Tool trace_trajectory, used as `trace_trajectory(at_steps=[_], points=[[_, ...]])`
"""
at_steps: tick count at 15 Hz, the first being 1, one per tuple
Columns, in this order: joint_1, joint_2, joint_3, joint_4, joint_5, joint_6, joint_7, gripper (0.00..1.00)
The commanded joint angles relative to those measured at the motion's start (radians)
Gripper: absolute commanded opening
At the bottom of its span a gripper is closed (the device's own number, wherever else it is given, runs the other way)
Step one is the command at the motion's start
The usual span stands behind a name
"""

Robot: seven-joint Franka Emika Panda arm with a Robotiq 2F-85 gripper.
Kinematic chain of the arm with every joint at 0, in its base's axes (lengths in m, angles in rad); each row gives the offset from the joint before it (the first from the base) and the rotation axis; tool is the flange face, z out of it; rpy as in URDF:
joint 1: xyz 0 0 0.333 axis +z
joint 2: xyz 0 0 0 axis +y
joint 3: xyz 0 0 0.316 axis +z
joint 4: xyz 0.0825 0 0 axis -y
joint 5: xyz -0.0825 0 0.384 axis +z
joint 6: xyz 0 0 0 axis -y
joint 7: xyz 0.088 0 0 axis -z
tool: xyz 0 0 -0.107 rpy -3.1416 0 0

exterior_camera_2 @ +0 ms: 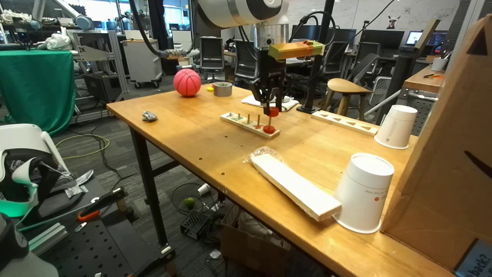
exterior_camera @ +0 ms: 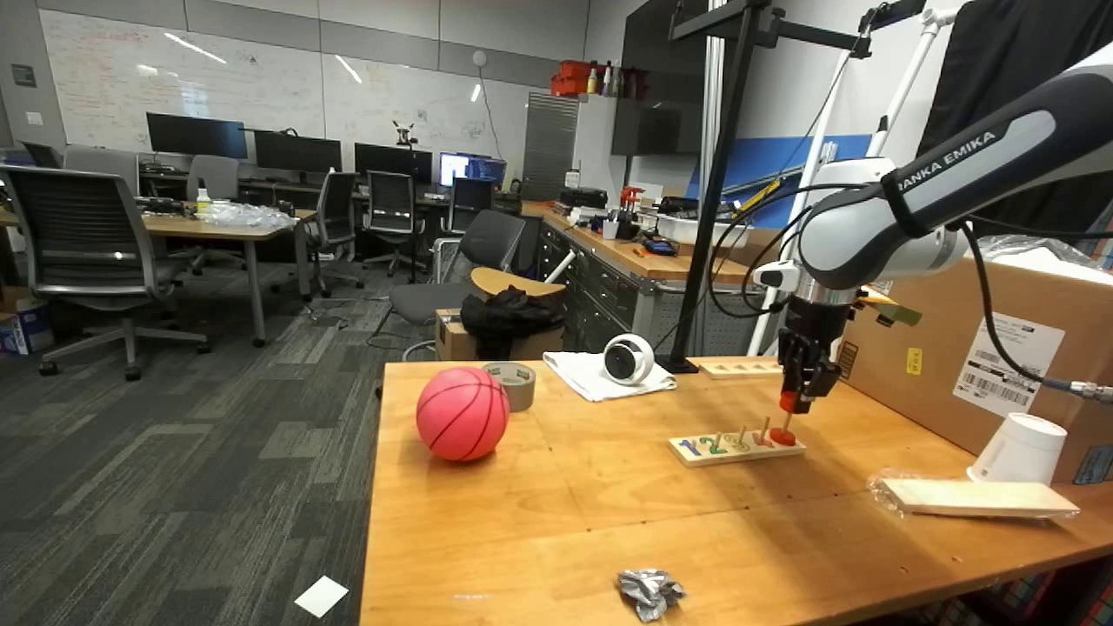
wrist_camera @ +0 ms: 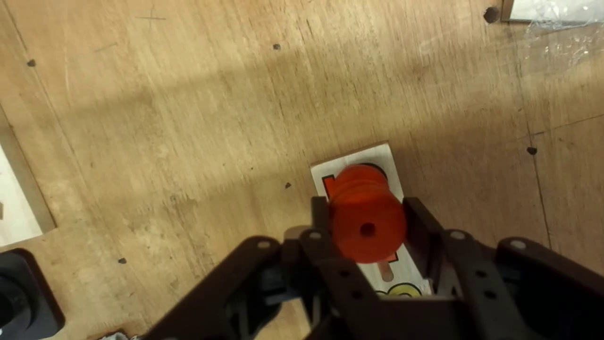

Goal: Put the discs on the first road on the right of the wooden rock

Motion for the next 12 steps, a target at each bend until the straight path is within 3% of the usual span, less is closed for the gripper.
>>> trace_trajectory(at_steps=[1,12], points=[[-0.008,0.016,0.000,0.030,-0.006,-0.014,0.001,0.17],[-0.006,-0.023,0.002,-0.020,-0.009,-0.004,0.009,0.17]])
